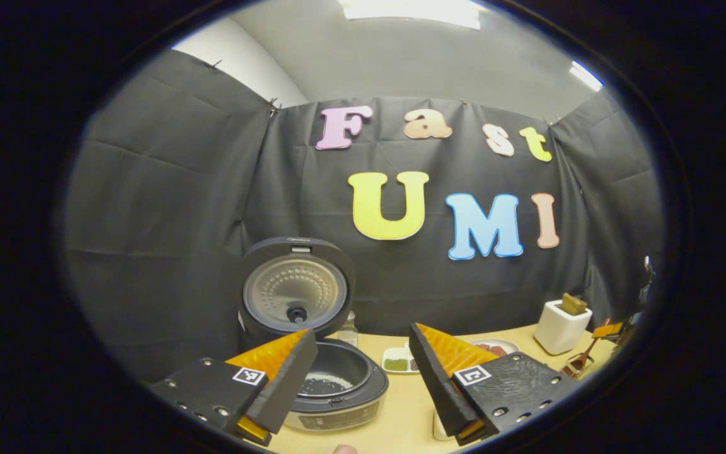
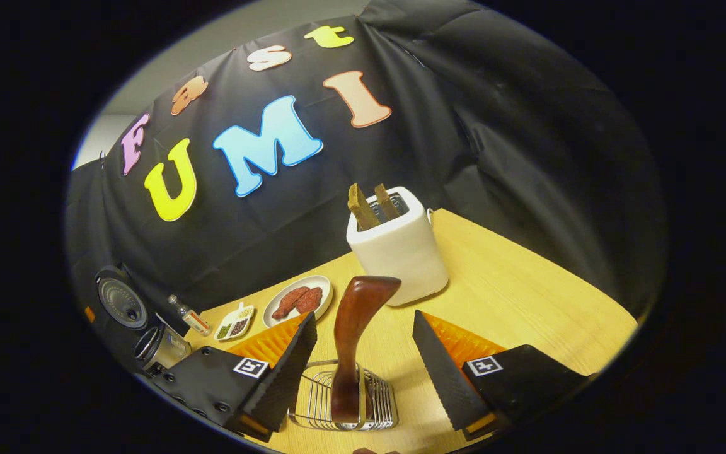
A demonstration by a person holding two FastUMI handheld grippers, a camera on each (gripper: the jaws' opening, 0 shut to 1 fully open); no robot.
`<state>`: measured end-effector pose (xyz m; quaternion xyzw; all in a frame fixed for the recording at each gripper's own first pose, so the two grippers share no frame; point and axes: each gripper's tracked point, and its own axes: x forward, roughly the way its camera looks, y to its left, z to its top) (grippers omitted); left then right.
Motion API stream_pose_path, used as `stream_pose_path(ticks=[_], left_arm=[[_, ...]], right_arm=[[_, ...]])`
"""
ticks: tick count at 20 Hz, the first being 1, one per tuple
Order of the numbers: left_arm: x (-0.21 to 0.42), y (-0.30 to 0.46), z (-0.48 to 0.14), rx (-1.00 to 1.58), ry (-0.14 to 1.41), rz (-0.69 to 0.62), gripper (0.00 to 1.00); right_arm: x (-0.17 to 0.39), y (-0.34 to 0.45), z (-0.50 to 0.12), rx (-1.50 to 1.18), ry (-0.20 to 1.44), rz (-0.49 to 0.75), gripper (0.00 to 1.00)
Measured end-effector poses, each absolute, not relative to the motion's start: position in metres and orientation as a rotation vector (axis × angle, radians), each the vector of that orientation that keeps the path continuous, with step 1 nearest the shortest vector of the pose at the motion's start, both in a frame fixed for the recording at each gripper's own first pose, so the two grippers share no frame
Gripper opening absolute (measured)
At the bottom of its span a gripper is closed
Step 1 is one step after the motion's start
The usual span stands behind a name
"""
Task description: Close the left gripper, press the button to open the rice cooker; take a wooden spoon from the chopstick holder with the right hand, scoop a spoonful of rice and pour it into the rice cooker, then put the wooden spoon back into the chopstick holder.
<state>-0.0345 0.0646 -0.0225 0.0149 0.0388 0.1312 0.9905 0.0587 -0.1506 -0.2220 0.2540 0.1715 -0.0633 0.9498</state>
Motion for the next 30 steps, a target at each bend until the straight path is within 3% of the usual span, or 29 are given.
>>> stream_pose_path(ticks=[7,8,9,10,12,13,14,15,20,21,25,26,27,30], left_arm=[[-0.043,0.078,-0.037,0.043,0.099,0.292,0.89],[-0.044,0.082,-0.04,0.041,0.106,0.299,0.89],[-0.044,0.083,-0.045,0.034,0.113,0.301,0.89],[-0.043,0.085,-0.049,0.021,0.121,0.3,0.89],[-0.041,0.084,-0.059,-0.01,0.135,0.287,0.89],[-0.04,0.083,-0.063,-0.026,0.145,0.279,0.89],[-0.041,0.083,-0.064,-0.041,0.14,0.271,0.89],[-0.041,0.083,-0.061,-0.053,0.127,0.263,0.89],[-0.05,0.094,-0.067,-0.1,0.107,0.262,0.93],[-0.05,0.095,-0.071,-0.116,0.111,0.258,0.89],[-0.054,0.099,-0.083,-0.159,0.122,0.24,0.89],[-0.056,0.099,-0.085,-0.166,0.119,0.236,0.96],[-0.058,0.101,-0.086,-0.17,0.118,0.235,0.96],[-0.065,0.11,-0.086,-0.175,0.115,0.248,0.96]], right_arm=[[0.096,-0.135,-0.229,0.676,0.359,-0.079,0.94],[0.097,-0.133,-0.23,0.676,0.361,-0.08,0.77],[0.098,-0.135,-0.229,0.663,0.363,-0.094,0.76],[0.098,-0.137,-0.23,0.643,0.365,-0.103,0.5],[0.095,-0.135,-0.224,0.637,0.369,-0.111,0.29],[0.095,-0.135,-0.225,0.617,0.373,-0.125,0.29],[0.082,-0.132,-0.211,0.605,0.361,-0.128,0.21],[0.089,-0.132,-0.217,0.584,0.354,-0.134,0.26],[0.086,-0.12,-0.193,0.51,0.324,-0.107,0.22],[0.084,-0.117,-0.187,0.488,0.313,-0.102,0.22],[0.075,-0.112,-0.142,0.428,0.225,-0.115,0.22],[0.072,-0.108,-0.128,0.417,0.203,-0.108,0.22],[0.069,-0.105,-0.111,0.399,0.174,-0.108,0.22],[0.059,-0.079,-0.063,0.386,0.082,-0.045,0.22]])
